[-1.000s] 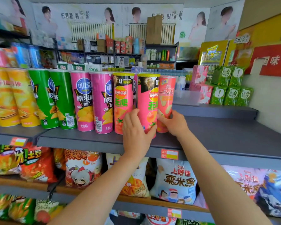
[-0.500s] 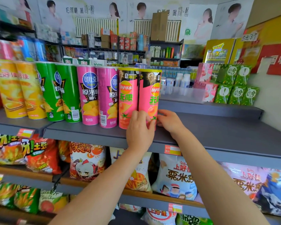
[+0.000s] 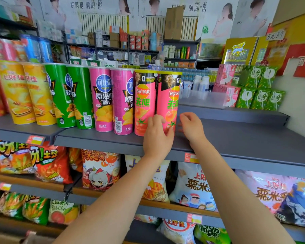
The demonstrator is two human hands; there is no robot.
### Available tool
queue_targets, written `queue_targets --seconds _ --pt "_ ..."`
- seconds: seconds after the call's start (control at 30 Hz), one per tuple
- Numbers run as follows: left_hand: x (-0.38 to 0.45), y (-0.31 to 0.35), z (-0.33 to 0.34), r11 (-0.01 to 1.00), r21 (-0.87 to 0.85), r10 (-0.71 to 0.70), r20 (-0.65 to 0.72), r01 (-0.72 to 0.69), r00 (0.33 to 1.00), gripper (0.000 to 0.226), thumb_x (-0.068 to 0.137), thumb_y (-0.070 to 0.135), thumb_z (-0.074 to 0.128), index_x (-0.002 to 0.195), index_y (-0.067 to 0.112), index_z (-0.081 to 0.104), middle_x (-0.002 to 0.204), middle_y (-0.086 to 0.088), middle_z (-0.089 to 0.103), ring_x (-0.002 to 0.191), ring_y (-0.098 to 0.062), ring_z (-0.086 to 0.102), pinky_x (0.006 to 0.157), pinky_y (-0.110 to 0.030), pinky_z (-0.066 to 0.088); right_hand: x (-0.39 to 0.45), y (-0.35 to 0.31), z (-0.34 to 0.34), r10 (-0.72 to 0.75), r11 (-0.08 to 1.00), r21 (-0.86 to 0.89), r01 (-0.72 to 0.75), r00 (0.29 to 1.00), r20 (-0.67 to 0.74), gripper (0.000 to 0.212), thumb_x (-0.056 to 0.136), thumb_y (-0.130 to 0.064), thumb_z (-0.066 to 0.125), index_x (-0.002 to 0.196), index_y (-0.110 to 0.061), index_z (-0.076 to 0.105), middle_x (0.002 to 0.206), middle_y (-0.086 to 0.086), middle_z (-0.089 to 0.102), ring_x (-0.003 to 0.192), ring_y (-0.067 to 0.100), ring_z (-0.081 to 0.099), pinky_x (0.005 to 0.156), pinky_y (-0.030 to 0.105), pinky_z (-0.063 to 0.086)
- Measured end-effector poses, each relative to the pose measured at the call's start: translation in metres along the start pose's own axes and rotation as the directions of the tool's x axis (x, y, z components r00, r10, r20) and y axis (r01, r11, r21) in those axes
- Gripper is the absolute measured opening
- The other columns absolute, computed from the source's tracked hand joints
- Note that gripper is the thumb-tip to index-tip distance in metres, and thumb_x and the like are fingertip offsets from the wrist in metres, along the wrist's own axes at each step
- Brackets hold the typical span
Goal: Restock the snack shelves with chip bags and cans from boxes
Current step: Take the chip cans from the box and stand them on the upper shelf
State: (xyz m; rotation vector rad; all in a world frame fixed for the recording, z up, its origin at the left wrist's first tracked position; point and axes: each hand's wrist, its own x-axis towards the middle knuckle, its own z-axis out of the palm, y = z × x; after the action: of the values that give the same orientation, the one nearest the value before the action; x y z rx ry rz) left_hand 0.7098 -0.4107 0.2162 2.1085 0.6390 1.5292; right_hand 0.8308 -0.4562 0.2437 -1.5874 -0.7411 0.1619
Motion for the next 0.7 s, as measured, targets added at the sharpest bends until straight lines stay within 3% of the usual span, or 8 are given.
queue_targets --seconds 0.07,0.13,0.23,0.3,0.37,0.43,0.57,0.7 --pt "-0.005 0.0 -0.015 0.992 -0.126 -0.011 -0.017 0.009 1.0 0.018 0.084 0.014 0.07 0.093 0.014 0.054 0.088 0.005 0.049 0.074 -0.015 0.051 0.068 -0.036 0.045 -0.029 -0.018 -0.001 -0.106 0.993 0.029 0.112 0.981 -0.164 0.015 0.095 -0.014 0.049 0.096 -0.019 0.062 0.087 -0.002 0.065 0.084 0.018 0.064 0.077 0.034 0.053" --pt "-0.02 -0.009 -0.046 0.982 -0.19 -0.013 -0.054 0.003 0.998 0.012 0.085 0.018 0.065 0.09 0.017 0.055 0.078 0.006 0.05 0.067 -0.012 0.051 0.064 -0.029 0.043 -0.07 -0.035 0.006 -0.227 0.956 0.139 0.258 0.952 -0.205 0.02 0.094 -0.009 0.047 0.09 -0.021 0.063 0.076 -0.005 0.063 0.071 0.013 0.06 0.068 0.03 0.049" --pt "-0.063 -0.052 -0.106 0.988 -0.14 -0.061 -0.028 0.056 0.998 0.006 0.09 0.021 0.061 0.091 0.02 0.055 0.071 0.003 0.056 0.065 -0.014 0.055 0.061 -0.025 0.042 -0.133 -0.04 0.042 -0.358 0.903 0.229 0.365 0.931 -0.072 0.024 0.088 -0.012 0.048 0.08 -0.029 0.062 0.067 -0.003 0.056 0.063 0.02 0.052 0.062 0.039 0.044" --pt "-0.1 -0.1 -0.146 0.972 -0.012 -0.233 0.09 0.235 0.968 0.005 0.094 0.018 0.062 0.094 0.02 0.056 0.073 0.001 0.059 0.065 -0.014 0.056 0.062 -0.027 0.043 -0.169 -0.024 0.082 -0.356 0.92 0.224 0.323 0.925 0.129 0.021 0.087 -0.013 0.049 0.08 -0.029 0.061 0.063 -0.006 0.054 0.061 0.018 0.049 0.058 0.037 0.043" --pt "-0.145 -0.163 -0.185 0.868 0.223 -0.492 0.275 0.443 0.826 0.002 0.097 0.022 0.059 0.096 0.022 0.059 0.08 0.004 0.062 0.07 -0.01 0.058 0.07 -0.032 0.05 -0.202 0.006 0.129 -0.286 0.957 0.165 0.24 0.877 0.386 0.02 0.09 -0.014 0.05 0.081 -0.028 0.061 0.062 -0.004 0.053 0.058 0.015 0.049 0.056 0.035 0.042" --pt "-0.199 -0.225 -0.226 0.679 0.415 -0.734 0.375 0.605 0.566 0.007 0.098 0.028 0.058 0.092 0.027 0.062 0.091 0.005 0.065 0.082 -0.015 0.063 0.079 -0.039 0.055 -0.234 0.051 0.179 -0.153 0.987 0.05 0.153 0.789 0.595 0.02 0.096 -0.012 0.051 0.083 -0.023 0.062 0.064 0.001 0.055 0.059 0.015 0.051 0.059 0.036 0.046" --pt "-0.313 -0.302 -0.305 0.279 0.424 -0.955 0.218 0.861 0.202 0.012 0.095 0.02 0.062 0.086 0.013 0.065 0.083 -0.004 0.066 0.075 -0.024 0.064 0.057 -0.019 0.046 -0.309 0.154 0.266 0.178 0.966 -0.256 0.038 0.624 0.761 0.015 0.096 -0.01 0.057 0.085 -0.016 0.065 0.069 0.0 0.059 0.065 0.019 0.056 0.066 0.033 0.045" --pt "-0.42 -0.367 -0.369 -0.017 0.478 -0.99 0.116 0.878 -0.082 0.03 0.086 0.031 0.064 0.066 0.01 0.061 0.069 -0.011 0.065 0.076 -0.035 0.066 0.07 -0.037 0.05 -0.383 0.218 0.326 0.48 0.866 -0.496 -0.061 0.377 0.792 0.026 0.096 -0.014 0.057 0.074 -0.027 0.06 0.064 -0.012 0.053 0.059 0.004 0.049 0.06 0.025 0.04"
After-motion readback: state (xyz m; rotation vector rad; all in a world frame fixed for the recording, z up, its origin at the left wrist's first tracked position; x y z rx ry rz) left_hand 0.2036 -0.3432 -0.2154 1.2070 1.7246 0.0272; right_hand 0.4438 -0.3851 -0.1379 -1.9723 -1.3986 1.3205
